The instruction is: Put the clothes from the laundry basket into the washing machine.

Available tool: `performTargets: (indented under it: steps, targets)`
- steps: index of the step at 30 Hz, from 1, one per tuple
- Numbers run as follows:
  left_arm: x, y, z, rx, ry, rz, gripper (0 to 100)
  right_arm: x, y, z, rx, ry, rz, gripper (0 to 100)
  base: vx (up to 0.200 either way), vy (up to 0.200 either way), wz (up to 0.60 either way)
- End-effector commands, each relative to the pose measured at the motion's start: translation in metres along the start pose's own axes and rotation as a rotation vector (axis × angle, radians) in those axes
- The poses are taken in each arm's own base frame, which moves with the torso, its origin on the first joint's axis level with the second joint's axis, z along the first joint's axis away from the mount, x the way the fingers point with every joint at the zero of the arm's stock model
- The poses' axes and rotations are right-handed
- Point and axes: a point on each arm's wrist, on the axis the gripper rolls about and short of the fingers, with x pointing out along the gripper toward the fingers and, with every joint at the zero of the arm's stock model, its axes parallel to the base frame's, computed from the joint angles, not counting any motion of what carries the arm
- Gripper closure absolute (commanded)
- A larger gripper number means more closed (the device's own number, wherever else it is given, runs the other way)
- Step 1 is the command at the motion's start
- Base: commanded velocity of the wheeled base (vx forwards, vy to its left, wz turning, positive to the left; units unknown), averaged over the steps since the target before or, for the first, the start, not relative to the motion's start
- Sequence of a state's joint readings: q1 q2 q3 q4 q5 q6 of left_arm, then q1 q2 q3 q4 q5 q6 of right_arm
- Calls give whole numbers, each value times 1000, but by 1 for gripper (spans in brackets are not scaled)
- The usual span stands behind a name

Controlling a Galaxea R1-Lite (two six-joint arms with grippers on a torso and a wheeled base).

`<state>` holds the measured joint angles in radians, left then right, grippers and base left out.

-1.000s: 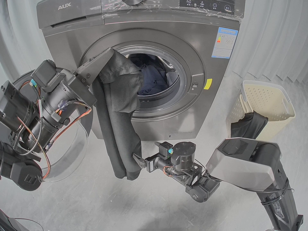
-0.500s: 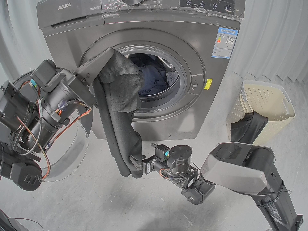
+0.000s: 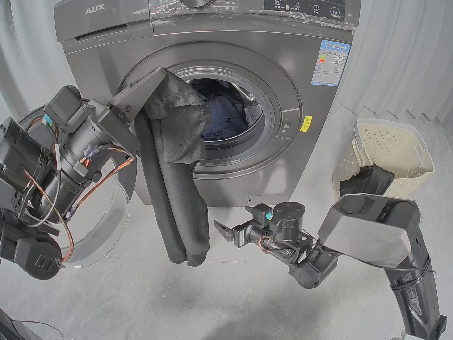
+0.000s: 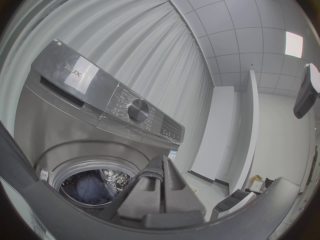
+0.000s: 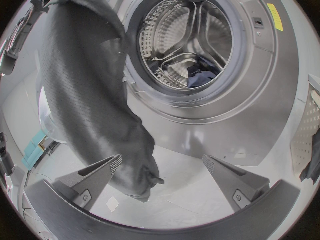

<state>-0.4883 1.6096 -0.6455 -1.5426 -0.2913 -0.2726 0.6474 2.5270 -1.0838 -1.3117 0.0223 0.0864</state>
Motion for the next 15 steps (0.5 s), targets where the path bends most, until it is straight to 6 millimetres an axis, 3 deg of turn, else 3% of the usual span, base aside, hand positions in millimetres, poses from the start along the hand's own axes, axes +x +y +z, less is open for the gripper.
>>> performTargets:
  steps: [1, 7, 15]
  targets:
    - [0, -1, 2, 1, -6, -4, 100, 2, -20, 9, 3, -20, -36, 0, 0, 0, 0]
    - [0, -3, 1, -3, -3, -10, 100, 21, -33, -14, -1, 25, -78, 0, 0, 0, 0]
    - [-1, -3, 1, -4, -3, -10, 100, 46, -27, -30, -14, 6, -103, 0, 0, 0, 0]
